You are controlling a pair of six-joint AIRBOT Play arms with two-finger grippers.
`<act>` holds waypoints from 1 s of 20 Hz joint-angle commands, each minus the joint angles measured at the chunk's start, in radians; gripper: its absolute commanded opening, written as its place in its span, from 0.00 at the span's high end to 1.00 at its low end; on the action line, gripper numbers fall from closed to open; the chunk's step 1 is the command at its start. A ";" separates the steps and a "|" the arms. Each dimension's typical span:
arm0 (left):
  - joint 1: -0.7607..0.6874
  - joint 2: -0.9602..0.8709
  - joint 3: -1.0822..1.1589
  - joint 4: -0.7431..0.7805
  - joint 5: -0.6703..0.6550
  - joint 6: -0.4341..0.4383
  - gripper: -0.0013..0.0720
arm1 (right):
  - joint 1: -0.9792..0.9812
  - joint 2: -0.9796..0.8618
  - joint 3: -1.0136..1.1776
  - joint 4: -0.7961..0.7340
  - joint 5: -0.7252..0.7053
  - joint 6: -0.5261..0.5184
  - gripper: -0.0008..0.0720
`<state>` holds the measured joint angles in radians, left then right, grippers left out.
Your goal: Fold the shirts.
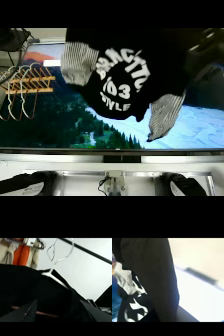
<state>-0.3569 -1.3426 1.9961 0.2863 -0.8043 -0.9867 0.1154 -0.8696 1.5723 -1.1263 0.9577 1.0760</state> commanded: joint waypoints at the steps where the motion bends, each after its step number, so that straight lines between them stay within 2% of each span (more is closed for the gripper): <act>1: -0.011 0.028 0.082 0.001 0.011 0.145 0.15 | 0.000 0.001 0.112 -0.335 -0.017 0.229 0.92; 3: -0.011 0.058 0.081 0.003 0.029 0.191 0.15 | 0.000 0.001 0.176 -0.518 -0.015 0.347 0.92; 5: -0.011 0.071 0.081 0.013 0.034 0.190 0.16 | 0.000 0.001 0.220 -0.718 0.006 0.460 0.92; 7: -0.011 0.072 0.079 0.023 0.034 0.190 0.16 | 0.000 0.000 0.247 -0.951 0.098 0.559 0.92; 10: -0.011 0.069 0.078 0.039 0.034 0.190 0.17 | 0.000 0.000 0.266 -1.139 0.192 0.592 0.92; 15: -0.009 0.068 0.078 0.082 0.037 0.190 0.17 | -0.014 -0.005 0.265 -1.199 0.229 0.652 0.92; 17: -0.008 0.068 0.073 0.092 0.039 0.190 0.17 | -0.116 -0.015 0.265 -1.173 0.222 0.676 0.92; 18: -0.005 0.068 0.068 0.092 0.037 0.189 0.17 | -0.188 -0.027 0.265 -1.130 0.219 0.674 0.92; 20: 0.002 0.068 0.047 0.091 0.038 0.188 0.17 | -0.378 -0.071 0.265 -0.927 0.193 0.652 0.92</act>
<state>-0.3618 -1.2755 2.0594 0.3683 -0.7677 -0.7982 -0.0814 -0.9035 1.8362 -2.2257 1.1610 1.7260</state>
